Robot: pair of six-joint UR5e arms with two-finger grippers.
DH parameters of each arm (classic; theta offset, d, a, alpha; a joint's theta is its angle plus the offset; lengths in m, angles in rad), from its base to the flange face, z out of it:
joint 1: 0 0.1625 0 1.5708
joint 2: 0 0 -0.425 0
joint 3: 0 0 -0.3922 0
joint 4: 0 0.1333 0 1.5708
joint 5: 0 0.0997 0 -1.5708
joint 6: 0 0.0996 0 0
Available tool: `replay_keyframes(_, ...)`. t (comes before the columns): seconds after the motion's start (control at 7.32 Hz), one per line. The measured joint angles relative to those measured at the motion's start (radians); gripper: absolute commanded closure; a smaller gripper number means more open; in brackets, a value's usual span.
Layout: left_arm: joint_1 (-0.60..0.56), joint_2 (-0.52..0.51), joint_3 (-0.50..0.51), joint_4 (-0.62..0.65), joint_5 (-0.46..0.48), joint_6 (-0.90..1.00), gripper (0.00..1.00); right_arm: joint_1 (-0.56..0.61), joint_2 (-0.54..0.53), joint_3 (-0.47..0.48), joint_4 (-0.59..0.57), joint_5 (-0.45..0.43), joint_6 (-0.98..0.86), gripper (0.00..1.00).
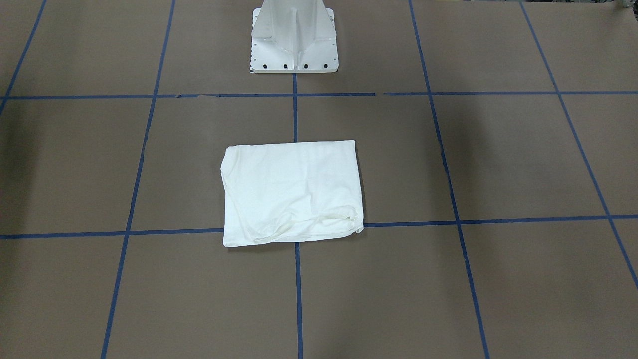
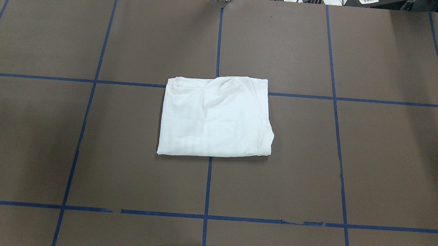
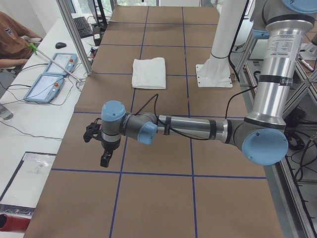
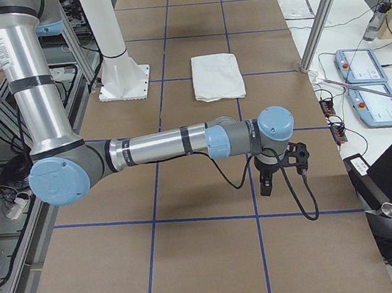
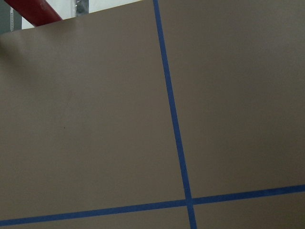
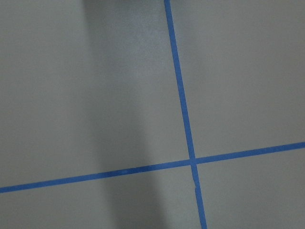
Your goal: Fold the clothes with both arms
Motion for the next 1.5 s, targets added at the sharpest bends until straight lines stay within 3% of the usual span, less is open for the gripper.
replay_keyframes(0.41, -0.055, 0.012, -0.123, 0.274, -0.087, 0.161, 0.00, 0.005, -0.037, 0.044, -0.035, 0.005, -0.010, 0.00)
replay_keyframes(0.82, -0.059, 0.075, -0.127, 0.290, -0.127, 0.208, 0.00, 0.007, -0.063, 0.042, -0.033, 0.006, -0.049, 0.00)
replay_keyframes(1.5, -0.059, 0.084, -0.127, 0.282, -0.129, 0.217, 0.00, 0.017, -0.186, 0.036, 0.001, -0.011, -0.214, 0.00)
